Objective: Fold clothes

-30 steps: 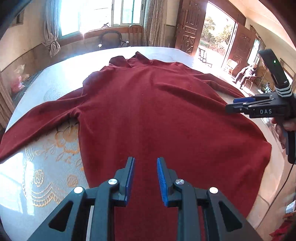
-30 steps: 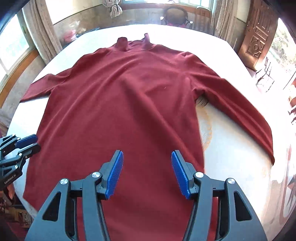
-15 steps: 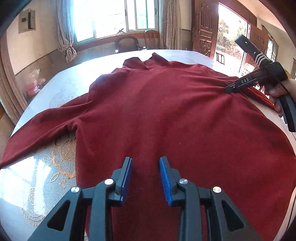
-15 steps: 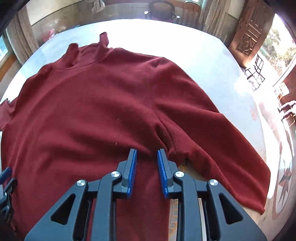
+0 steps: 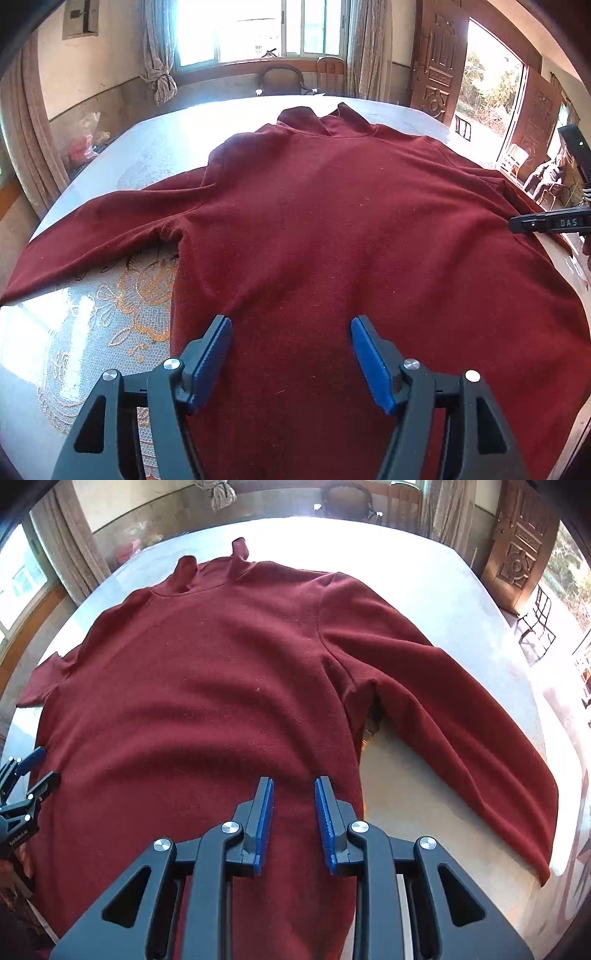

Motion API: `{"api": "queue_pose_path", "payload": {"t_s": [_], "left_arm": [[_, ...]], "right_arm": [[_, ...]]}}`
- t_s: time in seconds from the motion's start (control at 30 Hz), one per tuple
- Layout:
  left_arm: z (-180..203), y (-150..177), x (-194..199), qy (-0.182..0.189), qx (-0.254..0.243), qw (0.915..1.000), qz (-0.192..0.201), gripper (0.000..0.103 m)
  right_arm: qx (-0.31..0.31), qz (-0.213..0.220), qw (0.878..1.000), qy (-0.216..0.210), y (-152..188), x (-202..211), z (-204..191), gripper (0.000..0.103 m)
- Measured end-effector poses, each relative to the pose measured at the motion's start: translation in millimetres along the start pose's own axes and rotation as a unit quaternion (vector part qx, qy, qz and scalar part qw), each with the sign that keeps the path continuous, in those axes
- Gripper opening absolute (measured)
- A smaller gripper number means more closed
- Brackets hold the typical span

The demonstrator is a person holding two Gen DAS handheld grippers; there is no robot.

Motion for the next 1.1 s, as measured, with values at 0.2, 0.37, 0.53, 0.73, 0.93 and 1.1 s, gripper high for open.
{"api": "queue_pose_path", "payload": {"t_s": [0.2,0.37,0.53,0.73,0.93,1.1], "left_arm": [[-6.4,-7.2,-2.3,0.000,0.003,1.0000,-0.002,0.071],[-16.0,-16.0,-0.7,0.011,-0.001,0.9999,-0.002,0.072],[-25.6,-24.8,1.1,0.022,-0.006,0.9997,-0.002,0.073],[-35.7,-53.8,-2.5,0.001,0.001,0.9998,0.019,0.069],[-48.9,-112.8,-49.4,-0.045,0.021,0.9984,0.027,0.069],[-76.2,-131.0,-89.8,-0.097,0.020,0.9950,0.007,0.069]], "right_arm": [[0.002,-0.011,1.000,-0.009,19.3,4.5,2.9,0.028],[-0.045,0.000,0.998,-0.048,22.8,22.2,8.1,0.029],[0.007,-0.046,0.998,-0.031,34.0,16.0,-5.0,0.031],[0.006,0.014,1.000,-0.022,-17.1,19.9,-19.6,0.050],[0.061,0.029,0.997,0.034,-68.4,-18.3,-54.9,0.051],[0.042,0.024,0.998,0.051,-84.5,-45.1,-52.4,0.052]]}}
Point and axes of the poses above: each gripper's, at about its wrist camera, not at the fingertips, and x roughly against the way its jaws point, z to its right, y to its underside, the point moved 3 cm from there along -x, roughly the way its jaws point, and after that the axes turned 2 degrees about x, right-handed, at the moved point
